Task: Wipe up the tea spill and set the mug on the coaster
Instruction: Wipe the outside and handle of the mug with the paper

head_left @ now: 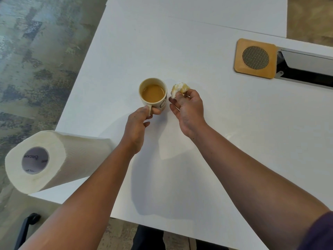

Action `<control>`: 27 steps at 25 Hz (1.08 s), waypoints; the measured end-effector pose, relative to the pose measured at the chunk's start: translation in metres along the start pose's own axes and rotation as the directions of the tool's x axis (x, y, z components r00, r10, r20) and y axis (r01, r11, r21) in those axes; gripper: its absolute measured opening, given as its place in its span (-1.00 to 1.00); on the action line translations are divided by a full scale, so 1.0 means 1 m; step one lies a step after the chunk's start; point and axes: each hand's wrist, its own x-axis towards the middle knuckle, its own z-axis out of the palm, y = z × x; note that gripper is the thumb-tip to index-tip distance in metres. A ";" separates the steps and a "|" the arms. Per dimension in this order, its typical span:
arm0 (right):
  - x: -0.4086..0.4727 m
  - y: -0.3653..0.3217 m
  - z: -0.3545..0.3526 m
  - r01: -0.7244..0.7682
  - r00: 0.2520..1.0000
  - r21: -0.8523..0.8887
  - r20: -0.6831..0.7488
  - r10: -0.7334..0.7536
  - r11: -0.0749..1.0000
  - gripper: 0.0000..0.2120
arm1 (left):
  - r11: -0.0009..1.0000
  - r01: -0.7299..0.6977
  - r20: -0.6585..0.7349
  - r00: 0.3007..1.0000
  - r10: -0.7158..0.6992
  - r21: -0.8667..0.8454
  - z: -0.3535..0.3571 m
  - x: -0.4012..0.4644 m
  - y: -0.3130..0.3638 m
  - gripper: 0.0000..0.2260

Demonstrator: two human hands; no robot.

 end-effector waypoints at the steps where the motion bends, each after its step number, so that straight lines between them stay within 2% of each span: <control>1: -0.001 0.000 -0.001 -0.001 1.000 0.005 0.001 0.001 1.000 -0.89 | 1.000 0.012 0.018 1.000 -0.012 -0.010 -0.002 0.000 0.000 -0.63; 5: -0.004 0.003 -0.005 -0.002 1.000 0.021 0.010 0.002 1.000 -0.87 | 0.991 0.117 0.055 0.992 -0.113 -0.064 -0.009 0.003 0.006 -0.71; 8: -0.005 0.002 -0.007 0.005 1.000 0.032 0.024 -0.006 0.999 -0.83 | 0.981 0.188 0.049 0.981 -0.186 -0.041 -0.011 0.007 0.012 -0.75; 12: -0.007 0.001 -0.005 0.009 0.999 0.031 0.034 -0.010 0.999 -0.83 | 0.971 0.226 -0.096 0.968 -0.234 -0.084 -0.014 0.005 0.013 -0.78; 18: -0.012 0.006 -0.005 0.006 0.999 0.017 0.048 -0.007 1.000 -0.88 | 0.996 0.084 -0.244 0.966 -0.083 -0.007 -0.015 -0.003 0.013 -0.76; 22: -0.027 0.009 -0.011 0.008 0.998 -0.053 0.070 -0.004 0.999 -0.91 | 0.998 0.010 -0.391 0.920 0.015 0.062 -0.008 -0.025 0.006 -0.61; 25: -0.050 0.017 -0.017 -0.023 0.992 -0.108 0.125 0.036 0.994 -0.89 | 0.997 -0.051 -0.280 0.958 0.064 0.053 -0.002 -0.057 0.003 -0.72; 27: -0.071 0.024 -0.019 -0.062 0.977 -0.144 0.194 0.090 0.988 -0.90 | 0.998 -0.060 -0.205 0.977 0.063 0.023 -0.003 -0.081 0.001 -0.72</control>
